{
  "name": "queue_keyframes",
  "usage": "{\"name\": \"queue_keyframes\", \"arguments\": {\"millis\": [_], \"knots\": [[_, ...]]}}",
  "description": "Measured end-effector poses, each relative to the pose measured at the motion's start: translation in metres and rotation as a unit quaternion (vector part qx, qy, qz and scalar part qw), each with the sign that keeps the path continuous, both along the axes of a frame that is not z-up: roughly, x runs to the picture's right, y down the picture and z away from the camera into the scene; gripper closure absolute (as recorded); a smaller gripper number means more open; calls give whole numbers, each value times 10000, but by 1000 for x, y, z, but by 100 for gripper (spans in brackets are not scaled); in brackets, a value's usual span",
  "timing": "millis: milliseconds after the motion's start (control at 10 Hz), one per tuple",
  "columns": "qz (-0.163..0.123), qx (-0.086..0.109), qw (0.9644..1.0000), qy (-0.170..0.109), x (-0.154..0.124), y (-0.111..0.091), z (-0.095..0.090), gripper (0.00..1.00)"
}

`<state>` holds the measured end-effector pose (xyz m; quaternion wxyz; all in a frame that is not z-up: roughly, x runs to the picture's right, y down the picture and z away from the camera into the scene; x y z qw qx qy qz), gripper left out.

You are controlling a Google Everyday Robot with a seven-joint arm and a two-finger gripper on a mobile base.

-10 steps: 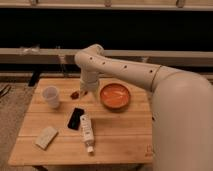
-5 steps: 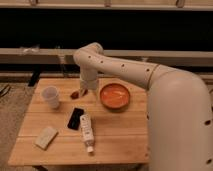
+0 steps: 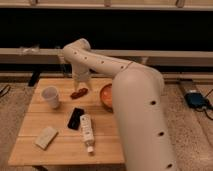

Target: Push the eraser across the table

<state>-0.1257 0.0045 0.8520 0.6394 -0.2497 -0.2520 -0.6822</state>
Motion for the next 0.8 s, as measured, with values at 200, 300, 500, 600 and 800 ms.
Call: {"name": "queue_keyframes", "arguments": {"millis": [200,300,500,600,800], "knots": [[-329,-83,9994,97,-1,17,34,37],[-446,-178,9987,147,0,26,48,37],[-587,-287,9975,274,8,33,63,37],[-662,-353,9966,346,12,37,69,37],[-750,-437,9954,405,21,43,74,37]]}}
